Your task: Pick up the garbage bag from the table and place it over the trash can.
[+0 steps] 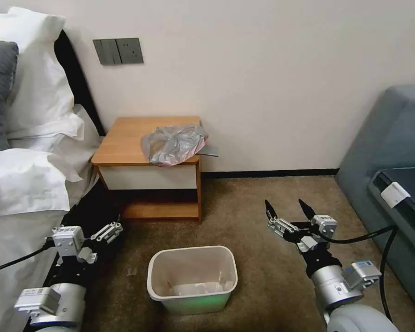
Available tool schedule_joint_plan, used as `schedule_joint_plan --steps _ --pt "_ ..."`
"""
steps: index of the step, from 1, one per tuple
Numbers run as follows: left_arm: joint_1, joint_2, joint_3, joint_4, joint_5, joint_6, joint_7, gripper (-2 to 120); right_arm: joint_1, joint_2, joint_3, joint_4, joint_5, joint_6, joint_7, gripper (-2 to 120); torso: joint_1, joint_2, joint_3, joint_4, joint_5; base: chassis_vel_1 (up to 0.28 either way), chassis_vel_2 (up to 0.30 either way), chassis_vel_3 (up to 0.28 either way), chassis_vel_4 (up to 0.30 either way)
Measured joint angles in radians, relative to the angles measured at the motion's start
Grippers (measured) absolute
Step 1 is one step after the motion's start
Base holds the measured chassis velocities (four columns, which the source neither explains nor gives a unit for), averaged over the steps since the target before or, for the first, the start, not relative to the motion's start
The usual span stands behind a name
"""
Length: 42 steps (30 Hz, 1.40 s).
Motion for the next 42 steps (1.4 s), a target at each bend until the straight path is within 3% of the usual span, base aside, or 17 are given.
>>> schedule_joint_plan --steps 18,29,31,32,34,35,37,39,42 --pt "0.016 0.013 -0.009 -0.026 0.013 -0.020 -0.004 100 0.254 -0.122 -0.093 -0.176 0.489 -0.054 0.070 100 0.000 0.000 0.000 0.0003 -0.0001 0.000 0.000 0.000 0.000" --pt "0.018 0.013 -0.020 -0.032 0.010 -0.029 -0.002 100 0.303 -0.128 -0.129 -0.202 0.534 -0.061 0.092 100 0.000 0.000 0.000 -0.0005 -0.0004 0.000 0.000 0.000 0.000" --pt "0.017 0.013 -0.022 -0.033 0.009 -0.032 -0.002 100 0.414 -0.129 -0.191 -0.231 0.572 -0.069 0.118 100 0.000 0.000 0.000 0.0012 0.0003 0.000 0.000 0.000 0.000" --pt "0.017 0.012 -0.023 -0.033 0.009 -0.033 -0.002 100 0.439 -0.130 -0.207 -0.245 0.592 -0.069 0.130 100 0.000 0.000 0.000 -0.0001 -0.0016 0.000 0.000 0.000 0.000" --pt "0.016 0.012 -0.023 -0.033 0.009 -0.033 -0.001 100 0.451 -0.130 -0.219 -0.255 0.602 -0.073 0.137 100 0.000 0.000 0.000 -0.0002 -0.0015 0.000 0.000 0.000 0.000" --pt "0.017 0.011 -0.025 -0.033 0.009 -0.035 -0.001 100 0.491 -0.125 -0.246 -0.280 0.640 -0.079 0.152 100 0.000 0.000 0.000 0.0003 0.0016 0.000 0.000 0.000 0.000" --pt "0.017 0.010 -0.026 -0.034 0.008 -0.037 -0.001 100 0.517 -0.116 -0.258 -0.300 0.691 -0.083 0.165 100 0.000 0.000 0.000 0.0003 -0.0012 0.000 0.000 0.000 0.000" --pt "0.016 0.010 -0.029 -0.034 0.004 -0.042 -0.001 100 0.529 -0.108 -0.260 -0.312 0.735 -0.084 0.174 100 0.000 0.000 0.000 -0.0001 0.0009 0.000 0.000 0.000 0.000" --pt "0.017 0.010 -0.030 -0.034 -0.002 -0.045 -0.001 100 0.551 -0.096 -0.260 -0.331 0.817 -0.087 0.190 100 0.000 0.000 0.000 0.0001 -0.0009 0.000 0.000 0.000 0.000"
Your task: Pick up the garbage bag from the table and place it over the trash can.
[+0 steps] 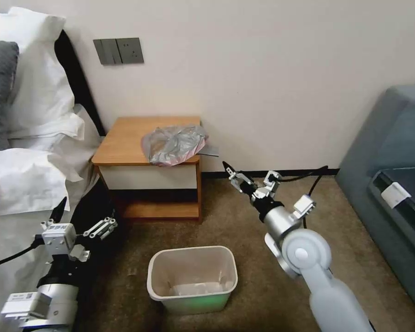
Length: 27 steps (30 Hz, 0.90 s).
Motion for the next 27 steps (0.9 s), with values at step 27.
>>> schedule_joint_plan --steps 27 --pt "0.022 -0.031 -0.015 -0.016 -0.017 -0.034 0.002 100 0.329 0.179 0.025 -0.538 0.421 -0.059 -0.015 82 0.000 0.000 0.000 0.0000 0.0007 0.000 0.000 0.000 0.000"
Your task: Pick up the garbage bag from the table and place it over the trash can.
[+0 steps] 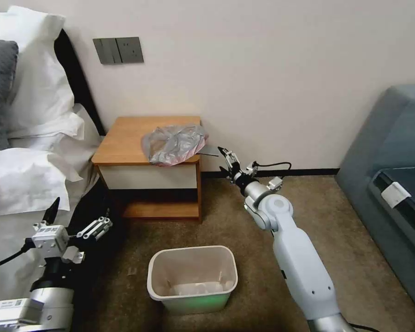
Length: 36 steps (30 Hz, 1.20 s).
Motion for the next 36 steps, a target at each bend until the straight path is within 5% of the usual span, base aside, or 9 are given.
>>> schedule_joint_plan --steps 22,29,36 --pt "-0.001 -0.007 0.000 -0.003 0.015 -0.017 0.000 100 0.036 0.022 -0.022 -0.020 -0.021 0.037 0.019 1 0.000 0.000 0.000 0.0000 0.0001 0.000 0.000 0.000 0.000" --pt "-0.006 -0.009 0.000 0.003 0.015 -0.025 0.000 100 -0.001 -0.004 -0.039 0.047 -0.014 0.052 0.052 0 0.000 0.000 0.000 0.0001 0.0002 0.000 0.000 0.000 0.000" --pt "-0.013 0.003 -0.004 0.002 0.008 -0.030 0.000 100 -0.138 -0.129 -0.084 0.316 0.042 0.091 0.237 0 0.000 0.000 0.000 -0.0001 0.0003 0.000 0.000 0.000 0.000"
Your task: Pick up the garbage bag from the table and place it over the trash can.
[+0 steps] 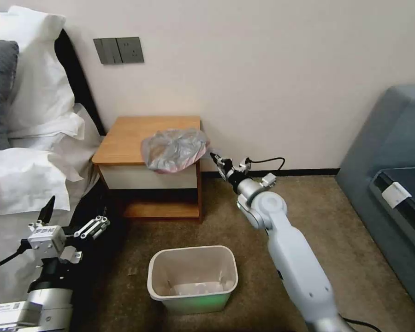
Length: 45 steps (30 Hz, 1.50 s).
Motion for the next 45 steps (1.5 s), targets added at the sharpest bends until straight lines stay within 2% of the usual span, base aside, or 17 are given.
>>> schedule_joint_plan --steps 1,2,4,6,7,10,14,17,21,31,33,34,41,43,45 --pt "-0.004 0.004 0.000 0.000 -0.004 0.000 0.000 100 -0.023 -0.027 -0.003 0.062 0.023 0.005 0.036 0 0.000 0.000 0.000 0.0000 -0.0001 0.000 0.000 0.000 0.000" --pt "-0.004 0.004 0.000 0.000 -0.004 0.000 0.000 100 -0.023 -0.027 -0.003 0.062 0.023 0.005 0.036 0 0.000 0.000 0.000 0.0000 -0.0001 0.000 0.000 0.000 0.000" --pt "-0.009 0.009 0.002 0.000 -0.009 0.000 0.000 100 -0.070 -0.088 -0.012 0.179 0.068 0.008 0.098 0 0.000 0.000 0.000 -0.0001 0.0000 0.000 0.000 0.000 0.000" --pt "-0.013 0.013 0.006 0.002 -0.012 0.001 0.000 100 -0.106 -0.138 -0.028 0.253 0.083 0.010 0.135 0 0.000 0.000 0.000 -0.0001 -0.0002 0.000 0.000 0.000 0.000" --pt "-0.013 0.013 0.006 0.002 -0.012 0.001 0.000 100 -0.106 -0.138 -0.028 0.253 0.083 0.010 0.135 0 0.000 0.000 0.000 -0.0001 -0.0002 0.000 0.000 0.000 0.000" --pt "-0.020 0.019 0.008 0.006 -0.023 0.002 0.000 100 -0.185 -0.218 -0.060 0.392 0.096 0.009 0.186 0 0.000 0.000 0.000 0.0001 -0.0002 0.000 0.000 0.000 0.000" --pt "-0.024 0.022 0.005 0.011 -0.031 0.002 0.000 100 -0.243 -0.258 -0.089 0.472 0.093 0.006 0.223 0 0.000 0.000 0.000 0.0001 -0.0001 0.000 0.000 0.000 0.000" --pt "-0.028 0.023 0.004 0.020 -0.040 0.002 0.000 100 -0.327 -0.300 -0.153 0.554 0.043 -0.001 0.274 0 0.000 0.000 0.000 0.0000 -0.0001 0.000 0.000 0.000 0.000" --pt "-0.032 0.025 0.002 0.024 -0.048 0.002 0.000 100 -0.380 -0.341 -0.185 0.588 -0.001 -0.011 0.299 0 0.000 0.000 0.000 0.0000 -0.0001 0.000 0.000 0.000 0.000" --pt "-0.038 0.028 0.003 0.038 -0.058 0.002 0.000 100 -0.423 -0.410 -0.178 0.623 -0.017 -0.045 0.345 0 0.000 0.000 0.000 0.0000 -0.0002 0.000 0.000 0.000 0.000" --pt "-0.039 0.028 0.008 0.042 -0.058 0.002 0.000 100 -0.421 -0.419 -0.178 0.628 -0.008 -0.075 0.396 10 0.000 0.000 0.000 0.0001 -0.0001 0.000 0.000 0.000 0.000" --pt "-0.039 0.028 0.008 0.042 -0.058 0.002 0.000 100 -0.421 -0.419 -0.178 0.628 -0.008 -0.075 0.396 10 0.000 0.000 0.000 0.0001 -0.0001 0.000 0.000 0.000 0.000" --pt "-0.040 0.025 0.007 0.047 -0.060 0.000 0.000 100 -0.389 -0.443 -0.179 0.648 0.101 -0.084 0.548 38 0.000 0.000 0.000 0.0001 -0.0001 0.000 0.000 0.000 0.000" --pt "-0.040 0.024 0.007 0.048 -0.060 0.000 0.000 100 -0.387 -0.447 -0.176 0.652 0.115 -0.084 0.565 39 0.000 0.000 0.000 0.0002 -0.0001 0.000 0.000 0.000 0.000" --pt "-0.039 0.020 0.007 0.050 -0.060 -0.002 0.000 100 -0.392 -0.462 -0.153 0.666 0.155 -0.088 0.595 52 0.000 0.000 0.000 0.0002 -0.0001 0.000 0.000 0.000 0.000"
